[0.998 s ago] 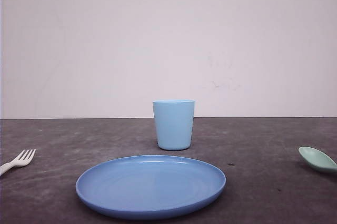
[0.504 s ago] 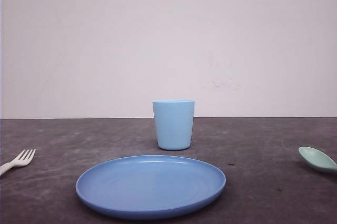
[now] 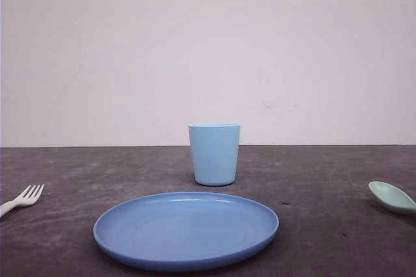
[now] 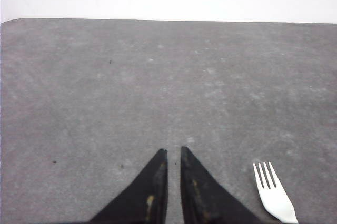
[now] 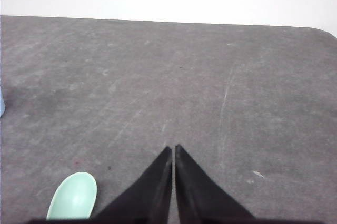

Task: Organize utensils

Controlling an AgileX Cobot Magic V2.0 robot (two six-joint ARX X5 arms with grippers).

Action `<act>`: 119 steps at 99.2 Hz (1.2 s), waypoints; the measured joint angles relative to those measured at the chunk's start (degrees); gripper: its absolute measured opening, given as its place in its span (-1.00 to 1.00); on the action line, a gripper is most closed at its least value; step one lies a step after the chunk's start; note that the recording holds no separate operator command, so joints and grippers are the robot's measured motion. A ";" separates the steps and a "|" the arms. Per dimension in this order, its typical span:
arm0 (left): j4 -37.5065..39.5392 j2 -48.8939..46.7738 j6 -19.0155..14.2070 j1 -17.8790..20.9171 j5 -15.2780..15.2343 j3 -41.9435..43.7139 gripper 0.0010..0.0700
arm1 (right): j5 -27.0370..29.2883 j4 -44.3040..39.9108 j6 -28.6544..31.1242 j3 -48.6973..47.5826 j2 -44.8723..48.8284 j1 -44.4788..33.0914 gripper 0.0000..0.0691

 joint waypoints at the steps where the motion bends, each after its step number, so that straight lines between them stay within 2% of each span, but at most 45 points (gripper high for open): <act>1: 0.00 0.00 0.00 0.00 0.00 0.00 -0.97 | 0.00 0.00 0.00 0.00 0.00 0.00 -0.97; 84: 0.00 0.00 0.00 0.00 0.00 0.00 -0.97 | -0.02 -0.07 0.02 0.00 0.00 0.00 -0.97; 101: 0.00 0.00 -0.09 0.00 0.00 0.00 -0.97 | -0.02 -0.07 1.53 0.00 0.00 0.00 -0.97; 110: 0.00 0.00 -1.29 0.00 0.07 0.00 -0.97 | -0.02 -0.04 2.34 0.00 0.00 0.00 -0.97; 119: 0.00 0.00 -4.50 0.00 0.09 0.00 -0.97 | -0.04 0.00 2.99 0.00 0.00 0.00 -0.97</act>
